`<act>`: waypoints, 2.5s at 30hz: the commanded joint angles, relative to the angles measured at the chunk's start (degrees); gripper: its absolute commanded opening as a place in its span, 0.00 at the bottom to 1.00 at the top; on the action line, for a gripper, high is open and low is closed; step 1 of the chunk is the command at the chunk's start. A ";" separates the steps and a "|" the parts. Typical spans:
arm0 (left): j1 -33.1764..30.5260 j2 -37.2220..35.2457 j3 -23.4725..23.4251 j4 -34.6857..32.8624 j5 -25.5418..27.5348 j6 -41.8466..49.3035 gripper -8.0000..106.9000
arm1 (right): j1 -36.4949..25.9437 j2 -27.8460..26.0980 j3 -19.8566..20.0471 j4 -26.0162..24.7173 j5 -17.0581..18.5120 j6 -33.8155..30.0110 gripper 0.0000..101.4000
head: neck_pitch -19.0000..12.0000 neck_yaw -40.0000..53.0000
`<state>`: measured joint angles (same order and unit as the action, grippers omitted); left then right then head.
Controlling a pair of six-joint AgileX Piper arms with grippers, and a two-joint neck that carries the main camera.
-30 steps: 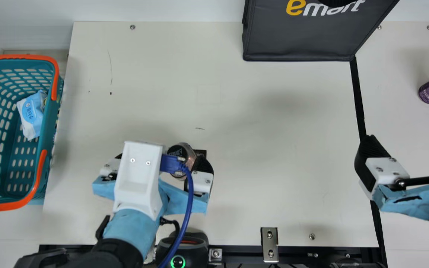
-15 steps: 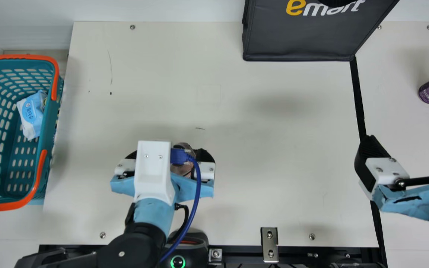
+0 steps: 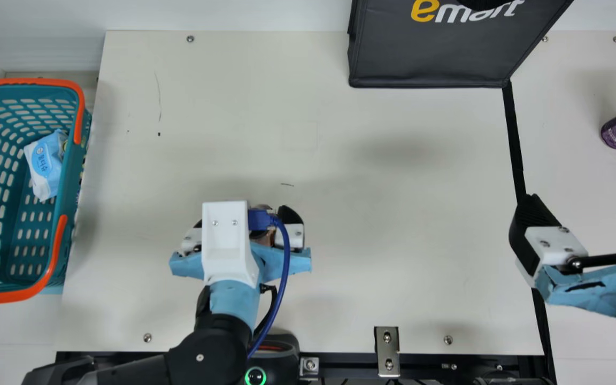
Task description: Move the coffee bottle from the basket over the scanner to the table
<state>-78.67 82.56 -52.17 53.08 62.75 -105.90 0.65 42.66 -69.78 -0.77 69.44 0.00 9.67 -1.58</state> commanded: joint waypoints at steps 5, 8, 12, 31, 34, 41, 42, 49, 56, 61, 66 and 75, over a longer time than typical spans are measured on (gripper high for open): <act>-0.79 -0.74 -0.25 0.84 0.85 -1.16 0.16 | 0.00 0.00 0.00 0.00 0.00 0.00 0.94 | -1.75 0.00; -1.53 -1.69 -0.66 1.26 1.61 -0.63 0.00 | 0.00 0.00 0.00 0.00 0.00 0.00 0.94 | -1.75 0.00; -2.95 -3.24 -1.49 1.88 2.96 1.60 0.00 | 0.00 0.00 0.00 0.00 0.00 0.00 0.94 | -1.75 0.00; 0.62 -16.94 2.30 -2.16 -9.88 28.41 0.00 | 0.00 0.00 0.00 0.00 -0.14 0.00 0.94 | -1.75 0.00; 4.00 -19.68 3.47 -6.10 -14.71 36.29 0.00 | 0.00 0.00 0.00 0.00 -0.14 0.00 0.94 | -1.75 0.00; 10.52 -23.86 5.43 -19.59 -23.56 57.17 0.00 | 0.00 0.00 0.00 0.00 -0.14 0.00 0.94 | -1.75 0.00; 11.23 -24.19 5.59 -21.76 -24.29 60.24 0.00 | 0.00 0.00 0.00 0.00 -0.14 0.00 0.94 | -1.75 0.00; 14.46 -25.89 5.68 -35.85 -25.95 80.37 0.00 | 0.00 0.00 0.00 0.00 -0.14 0.00 0.94 | -1.75 0.00; 18.55 -27.46 4.40 -47.48 -24.50 98.46 0.00 | 0.00 0.00 0.00 0.00 -0.14 0.00 0.94 | -1.75 0.00; 23.13 -27.77 3.23 -55.38 -23.70 110.72 0.00 | 0.00 0.00 0.00 0.00 -0.14 0.00 0.94 | -1.75 0.00; 27.65 -27.61 2.94 -63.57 -23.58 122.43 0.00 | 0.00 0.00 0.00 0.00 -0.14 0.00 0.94 | -1.75 0.00; 37.37 -25.97 2.50 -79.47 -20.59 143.29 0.00 | 0.00 0.00 0.00 0.00 -0.14 0.00 0.94 | -1.75 0.00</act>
<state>-43.37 56.42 -49.61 -20.94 41.53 28.38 0.65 42.66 -69.78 -0.77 69.31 0.00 9.58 -1.67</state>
